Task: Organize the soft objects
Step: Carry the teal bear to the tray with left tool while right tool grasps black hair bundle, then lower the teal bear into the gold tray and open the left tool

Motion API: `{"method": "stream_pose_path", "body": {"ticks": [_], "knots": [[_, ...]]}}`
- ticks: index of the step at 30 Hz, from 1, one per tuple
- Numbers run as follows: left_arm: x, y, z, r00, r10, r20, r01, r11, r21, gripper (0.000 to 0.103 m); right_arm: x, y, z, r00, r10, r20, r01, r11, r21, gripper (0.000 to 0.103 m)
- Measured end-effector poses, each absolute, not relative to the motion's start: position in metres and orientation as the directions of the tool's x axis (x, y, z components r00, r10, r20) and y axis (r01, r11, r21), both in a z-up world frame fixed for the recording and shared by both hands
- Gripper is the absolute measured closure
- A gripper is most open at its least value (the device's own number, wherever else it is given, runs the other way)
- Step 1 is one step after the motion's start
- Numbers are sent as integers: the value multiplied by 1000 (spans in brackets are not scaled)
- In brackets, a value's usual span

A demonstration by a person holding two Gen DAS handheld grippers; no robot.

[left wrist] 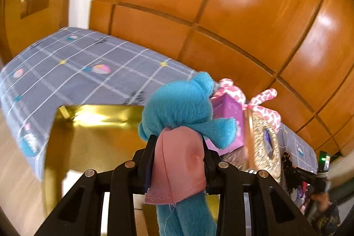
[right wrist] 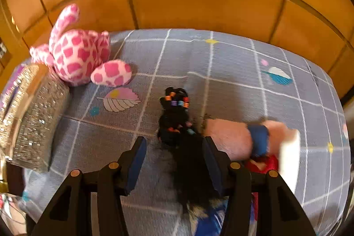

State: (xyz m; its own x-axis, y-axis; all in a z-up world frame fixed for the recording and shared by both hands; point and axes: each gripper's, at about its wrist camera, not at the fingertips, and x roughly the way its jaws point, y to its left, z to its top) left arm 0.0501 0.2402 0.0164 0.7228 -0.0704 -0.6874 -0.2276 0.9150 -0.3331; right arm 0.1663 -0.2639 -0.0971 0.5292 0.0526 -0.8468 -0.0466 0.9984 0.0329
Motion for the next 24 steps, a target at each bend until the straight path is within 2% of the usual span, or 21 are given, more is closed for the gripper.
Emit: {"method": "stream_pose_path", "body": {"ticks": [2,3,4,7,12,16,22,24], "knots": [[34,253,12,716,-73,-694,-254,899,-357,68,174,-259,-108,519,26,-854,-54,999,-2,50],[29,258,9,713,-74,-697,-265,892,-367,68,180,-257,-116,503,9,-864,-50,999,-19,53],[21,263,3,708,-73,-703,-283,882,-377,68,184,-257,-123,482,3,-876,-49,999,-23,70],[8,268,-12,694,-78,-716,-312,864,-396,68,187,-258,-137,444,-19,-896,-52,998,-47,70],[8,269,-35,668,-106,-737,-343,834,-431,67,187,-273,-139,417,64,-907,-15,998,63,70],[21,271,-34,684,-107,-721,-334,833,-440,65,184,-274,-140,433,66,-899,-15,998,66,70],[58,283,-35,682,-16,-731,-374,851,-369,57,177,-263,-140,464,15,-886,-57,998,-13,70],[67,286,-40,660,12,-751,-395,856,-333,50,173,-258,-140,473,-4,-881,-69,997,-41,70]]}}
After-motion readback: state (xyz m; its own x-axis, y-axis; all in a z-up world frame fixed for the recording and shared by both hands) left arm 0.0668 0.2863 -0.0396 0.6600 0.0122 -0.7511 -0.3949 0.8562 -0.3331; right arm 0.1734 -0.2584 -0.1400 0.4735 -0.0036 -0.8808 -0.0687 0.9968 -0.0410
